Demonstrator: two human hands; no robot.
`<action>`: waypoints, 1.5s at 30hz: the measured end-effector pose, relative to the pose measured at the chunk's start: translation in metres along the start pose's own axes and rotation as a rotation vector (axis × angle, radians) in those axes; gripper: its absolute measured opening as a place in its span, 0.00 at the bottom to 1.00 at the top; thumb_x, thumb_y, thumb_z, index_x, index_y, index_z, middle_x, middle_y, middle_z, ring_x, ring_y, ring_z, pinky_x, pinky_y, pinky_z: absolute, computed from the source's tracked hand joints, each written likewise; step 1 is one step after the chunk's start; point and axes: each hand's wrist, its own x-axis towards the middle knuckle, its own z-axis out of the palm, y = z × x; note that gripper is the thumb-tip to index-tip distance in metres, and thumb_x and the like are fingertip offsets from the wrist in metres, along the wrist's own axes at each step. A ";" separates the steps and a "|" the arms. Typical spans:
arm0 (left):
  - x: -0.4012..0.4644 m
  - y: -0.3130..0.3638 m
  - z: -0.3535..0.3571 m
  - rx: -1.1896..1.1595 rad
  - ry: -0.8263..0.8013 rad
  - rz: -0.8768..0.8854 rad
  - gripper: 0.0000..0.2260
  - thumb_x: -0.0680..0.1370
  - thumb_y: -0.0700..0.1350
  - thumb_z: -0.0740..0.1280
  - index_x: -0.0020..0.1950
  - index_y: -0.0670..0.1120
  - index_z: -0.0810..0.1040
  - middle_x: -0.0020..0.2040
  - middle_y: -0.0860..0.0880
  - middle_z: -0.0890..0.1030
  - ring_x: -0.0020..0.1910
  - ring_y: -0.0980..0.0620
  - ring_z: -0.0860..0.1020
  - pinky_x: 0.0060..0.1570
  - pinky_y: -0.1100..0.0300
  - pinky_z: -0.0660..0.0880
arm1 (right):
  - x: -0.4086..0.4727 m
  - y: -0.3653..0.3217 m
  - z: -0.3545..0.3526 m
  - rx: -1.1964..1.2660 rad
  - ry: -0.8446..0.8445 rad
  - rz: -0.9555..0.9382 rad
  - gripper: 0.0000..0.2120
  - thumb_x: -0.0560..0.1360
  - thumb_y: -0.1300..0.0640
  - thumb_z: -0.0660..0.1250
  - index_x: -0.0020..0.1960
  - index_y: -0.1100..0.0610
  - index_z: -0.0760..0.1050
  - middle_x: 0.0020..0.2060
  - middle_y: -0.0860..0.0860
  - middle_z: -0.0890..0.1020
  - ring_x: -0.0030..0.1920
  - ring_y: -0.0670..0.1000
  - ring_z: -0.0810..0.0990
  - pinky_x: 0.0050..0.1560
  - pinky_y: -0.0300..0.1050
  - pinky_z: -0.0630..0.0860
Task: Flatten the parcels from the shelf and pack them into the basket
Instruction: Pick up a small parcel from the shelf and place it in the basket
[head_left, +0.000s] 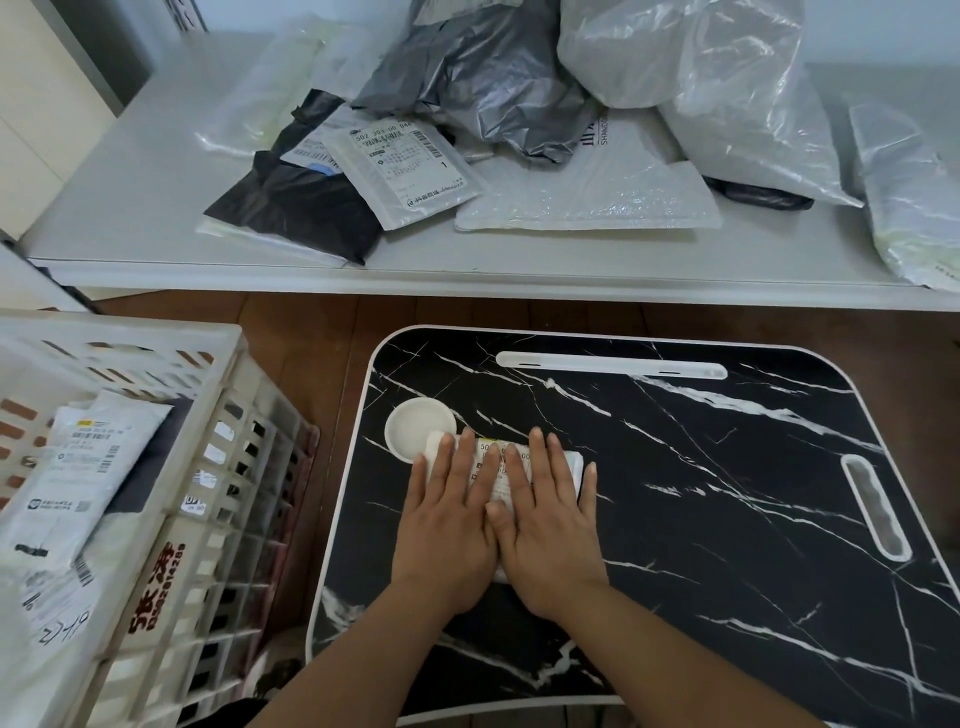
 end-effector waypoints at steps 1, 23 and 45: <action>0.000 0.000 -0.003 0.012 -0.026 -0.003 0.28 0.81 0.55 0.35 0.79 0.47 0.51 0.79 0.42 0.53 0.77 0.42 0.52 0.71 0.45 0.50 | 0.000 0.001 -0.004 0.003 -0.040 -0.008 0.29 0.82 0.41 0.36 0.78 0.53 0.47 0.78 0.56 0.52 0.77 0.53 0.45 0.71 0.60 0.43; -0.025 0.013 -0.104 -1.578 -0.156 -0.702 0.14 0.73 0.50 0.73 0.53 0.43 0.79 0.42 0.44 0.86 0.41 0.45 0.85 0.42 0.50 0.82 | -0.001 -0.007 -0.079 1.058 -0.175 0.728 0.30 0.73 0.31 0.60 0.47 0.59 0.78 0.43 0.54 0.83 0.44 0.54 0.83 0.48 0.50 0.80; -0.076 -0.015 -0.195 -1.509 0.040 -0.364 0.10 0.77 0.46 0.69 0.56 0.45 0.79 0.48 0.47 0.86 0.47 0.49 0.85 0.49 0.49 0.81 | -0.002 -0.064 -0.158 0.968 0.102 0.392 0.31 0.79 0.35 0.52 0.43 0.62 0.77 0.42 0.59 0.82 0.41 0.55 0.81 0.43 0.50 0.76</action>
